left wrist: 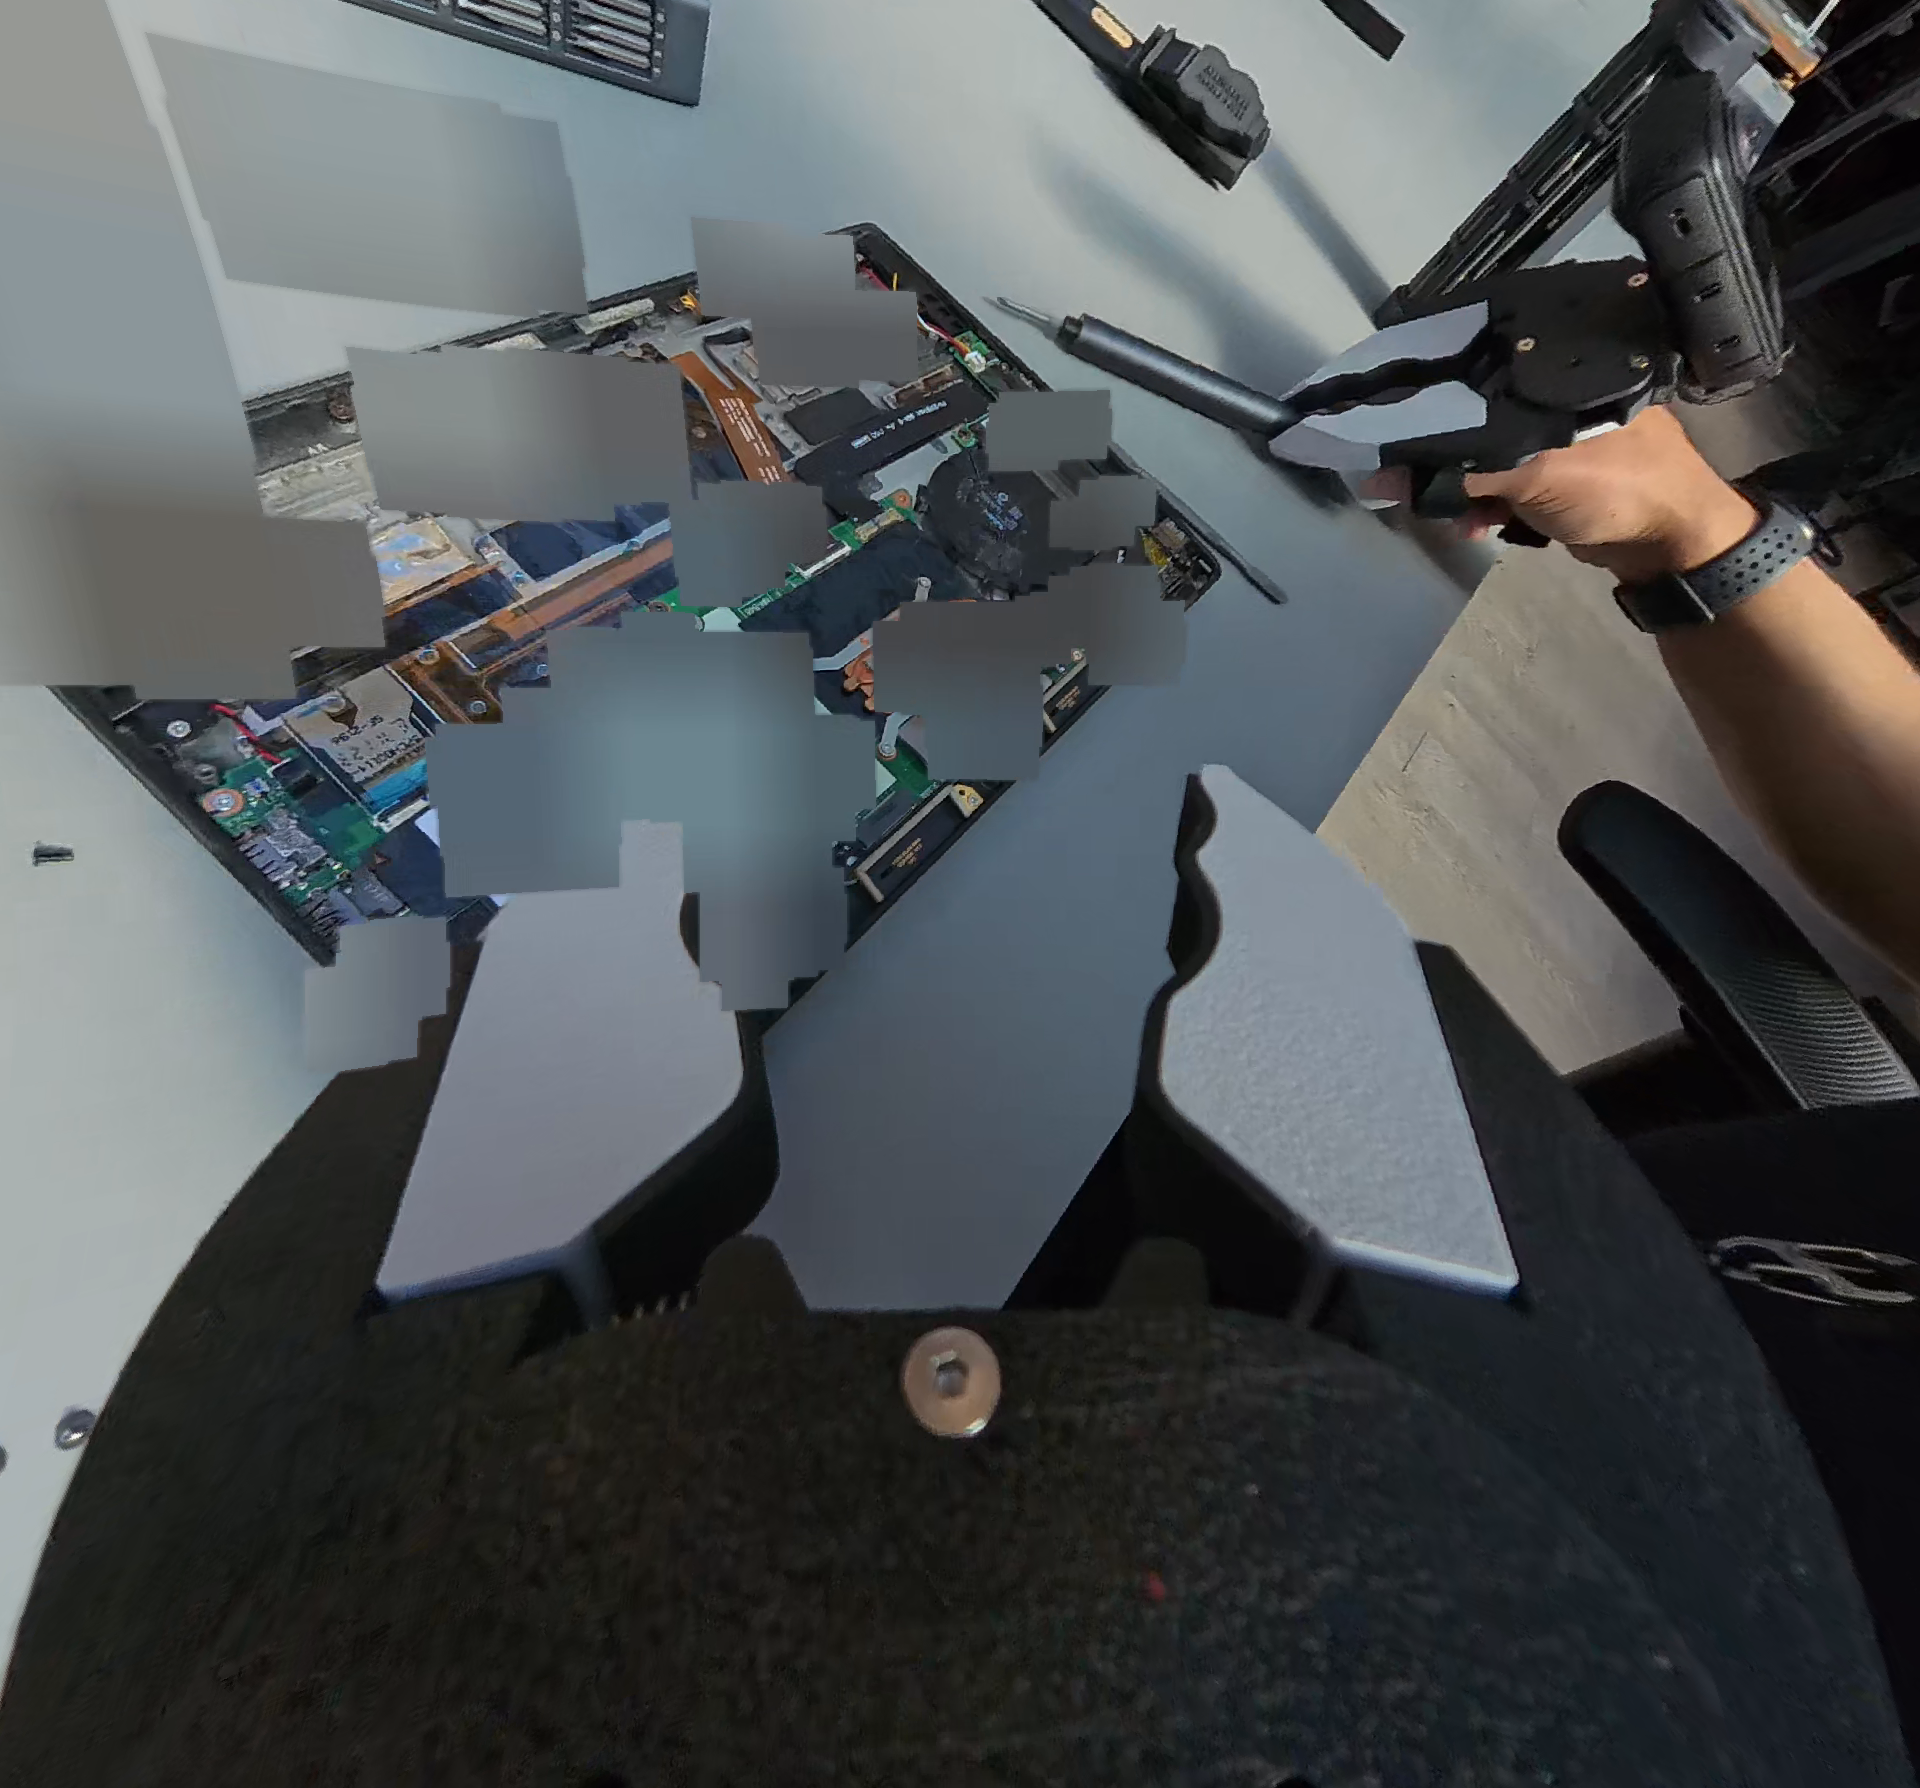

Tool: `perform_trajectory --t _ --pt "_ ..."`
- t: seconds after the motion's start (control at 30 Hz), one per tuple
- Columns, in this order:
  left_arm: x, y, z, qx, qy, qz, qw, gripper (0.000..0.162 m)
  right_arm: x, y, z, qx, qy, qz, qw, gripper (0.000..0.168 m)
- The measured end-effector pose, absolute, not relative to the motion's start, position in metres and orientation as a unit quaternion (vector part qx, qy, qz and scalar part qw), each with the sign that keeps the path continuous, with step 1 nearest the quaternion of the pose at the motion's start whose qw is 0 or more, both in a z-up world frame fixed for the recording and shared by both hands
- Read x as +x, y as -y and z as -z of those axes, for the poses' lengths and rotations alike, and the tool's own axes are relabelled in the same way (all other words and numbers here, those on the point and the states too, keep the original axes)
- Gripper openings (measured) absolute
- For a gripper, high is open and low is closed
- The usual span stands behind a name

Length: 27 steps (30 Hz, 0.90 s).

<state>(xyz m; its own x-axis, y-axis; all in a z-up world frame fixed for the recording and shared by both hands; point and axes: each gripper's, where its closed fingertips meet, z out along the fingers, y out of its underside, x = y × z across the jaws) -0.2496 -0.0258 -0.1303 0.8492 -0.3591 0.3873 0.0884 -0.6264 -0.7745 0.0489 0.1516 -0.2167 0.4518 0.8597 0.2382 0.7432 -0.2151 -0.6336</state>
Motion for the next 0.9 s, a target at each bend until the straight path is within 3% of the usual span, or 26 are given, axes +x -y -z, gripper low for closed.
perform_trajectory --t 0.27,0.53,0.9 --pt "-0.178 0.0 0.114 -0.834 -0.098 0.382 0.386 0.068 0.028 -0.11 0.14 -0.696 0.546 -0.041 0.464 0.016" --pt "-0.129 -0.013 0.101 -0.814 -0.13 0.465 0.323 0.081 -0.034 -0.045 0.074 -0.57 0.585 -0.088 0.57 0.016" --pt "-0.147 -0.026 0.036 -0.709 -0.01 0.643 0.289 0.064 -0.089 -0.001 0.039 -0.453 0.57 -0.133 0.672 0.016"
